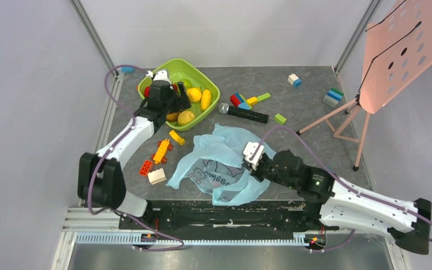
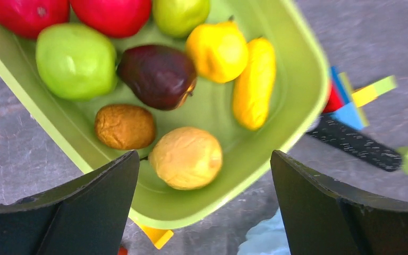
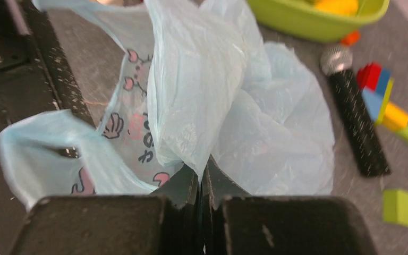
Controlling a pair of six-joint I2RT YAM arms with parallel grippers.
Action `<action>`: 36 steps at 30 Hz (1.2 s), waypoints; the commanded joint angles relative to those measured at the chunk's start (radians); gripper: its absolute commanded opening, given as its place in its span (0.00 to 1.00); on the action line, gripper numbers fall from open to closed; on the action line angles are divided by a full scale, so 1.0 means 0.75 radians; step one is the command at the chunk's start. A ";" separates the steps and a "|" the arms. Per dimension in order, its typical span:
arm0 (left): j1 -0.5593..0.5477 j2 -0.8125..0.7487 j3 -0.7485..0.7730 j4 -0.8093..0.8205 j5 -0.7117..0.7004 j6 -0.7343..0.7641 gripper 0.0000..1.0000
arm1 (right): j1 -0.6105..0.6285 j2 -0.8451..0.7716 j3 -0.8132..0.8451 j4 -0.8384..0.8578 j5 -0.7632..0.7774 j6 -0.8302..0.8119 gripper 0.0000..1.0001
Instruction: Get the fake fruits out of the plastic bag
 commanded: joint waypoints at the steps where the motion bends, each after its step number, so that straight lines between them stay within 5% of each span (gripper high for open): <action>1: 0.008 -0.190 -0.005 0.039 0.101 -0.040 1.00 | 0.007 -0.162 0.060 0.043 -0.224 -0.308 0.00; 14: 0.011 -0.451 -0.091 0.015 0.261 -0.081 1.00 | 0.007 -0.156 0.288 -0.347 -0.346 -0.817 0.00; 19: 0.011 -0.504 -0.144 0.019 0.270 -0.075 1.00 | 0.007 -0.095 0.214 -0.485 -0.322 -0.775 0.00; 23: 0.012 -0.494 -0.136 0.019 0.323 -0.092 1.00 | 0.007 -0.139 0.132 -0.324 -0.214 -0.729 0.00; 30: 0.012 -0.499 -0.084 -0.101 0.360 -0.096 1.00 | -0.027 -0.079 0.083 0.245 0.467 -0.654 0.00; 36: 0.013 -0.566 -0.078 -0.192 0.372 -0.065 1.00 | -0.244 0.155 0.513 0.174 0.343 -0.686 0.00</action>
